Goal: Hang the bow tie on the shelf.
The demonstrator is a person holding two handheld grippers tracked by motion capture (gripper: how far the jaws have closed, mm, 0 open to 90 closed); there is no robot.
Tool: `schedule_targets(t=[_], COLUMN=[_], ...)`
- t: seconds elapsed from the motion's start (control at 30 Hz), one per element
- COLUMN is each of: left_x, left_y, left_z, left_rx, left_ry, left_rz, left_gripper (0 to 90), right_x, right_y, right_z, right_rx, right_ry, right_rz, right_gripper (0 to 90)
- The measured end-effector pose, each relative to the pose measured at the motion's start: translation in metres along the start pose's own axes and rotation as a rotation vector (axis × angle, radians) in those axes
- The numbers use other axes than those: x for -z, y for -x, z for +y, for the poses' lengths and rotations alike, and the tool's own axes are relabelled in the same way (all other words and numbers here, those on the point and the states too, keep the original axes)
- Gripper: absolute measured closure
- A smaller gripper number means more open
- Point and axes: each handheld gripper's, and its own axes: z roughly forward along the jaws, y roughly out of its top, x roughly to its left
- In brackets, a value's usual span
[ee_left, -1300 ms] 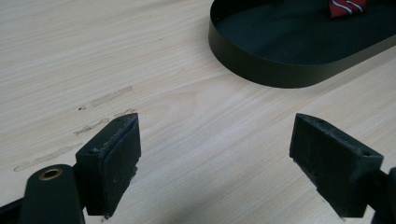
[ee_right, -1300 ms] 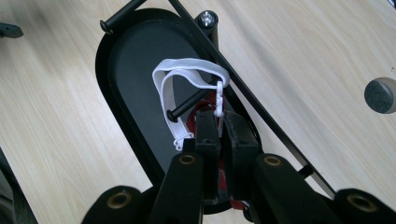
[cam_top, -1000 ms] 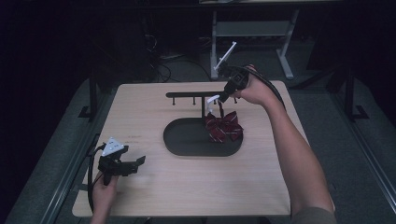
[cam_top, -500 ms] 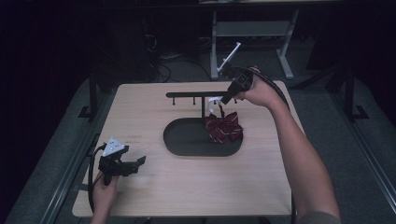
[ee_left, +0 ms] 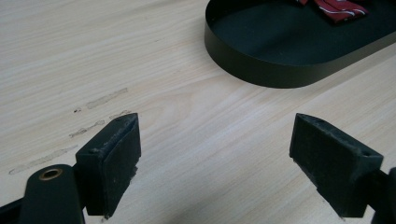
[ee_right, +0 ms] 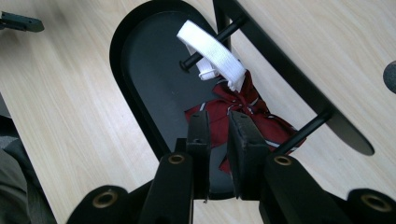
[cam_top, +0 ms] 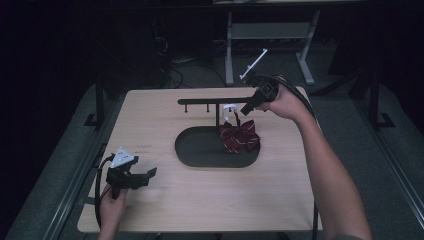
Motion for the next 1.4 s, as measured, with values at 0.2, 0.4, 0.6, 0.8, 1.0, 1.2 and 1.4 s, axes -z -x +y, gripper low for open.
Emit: schedule_targets(t=[0.2, 0.4, 0.6, 0.8, 1.0, 1.2, 1.4], left_x=[0.0, 0.0, -0.001, -0.001, -0.001, -0.001, -0.002], left_y=[0.0, 0.0, 0.001, 0.001, 0.001, 0.002, 0.002], left_z=[0.0, 0.0, 0.0, 0.0, 0.0, 0.0, 0.0], left_rx=[0.003, 0.005, 0.003, -0.001, -0.005, -0.01, -0.007], left_ry=[0.001, -0.002, -0.004, -0.007, -0.01, -0.015, -0.015], left_rz=[0.001, -0.001, -0.001, -0.005, -0.005, -0.006, -0.007], left_gripper=[16.3, 16.3, 16.3, 16.2, 16.3, 16.3, 16.3], right_x=[0.002, 0.004, 0.003, 0.0, -0.002, -0.003, -0.005], right_y=[-0.003, -0.005, -0.006, -0.009, -0.014, -0.018, -0.019], right_z=[-0.006, -0.012, -0.016, -0.019, -0.023, -0.024, -0.028], right_rx=[0.006, 0.013, 0.019, 0.027, 0.039, 0.05, 0.052], right_ry=[0.008, 0.017, 0.02, 0.015, 0.014, 0.022, 0.025], right_rz=[0.006, 0.012, 0.016, 0.023, 0.036, 0.042, 0.048], right_gripper=[76.8, 75.2, 73.6, 72.3, 71.0, 70.5, 70.5])
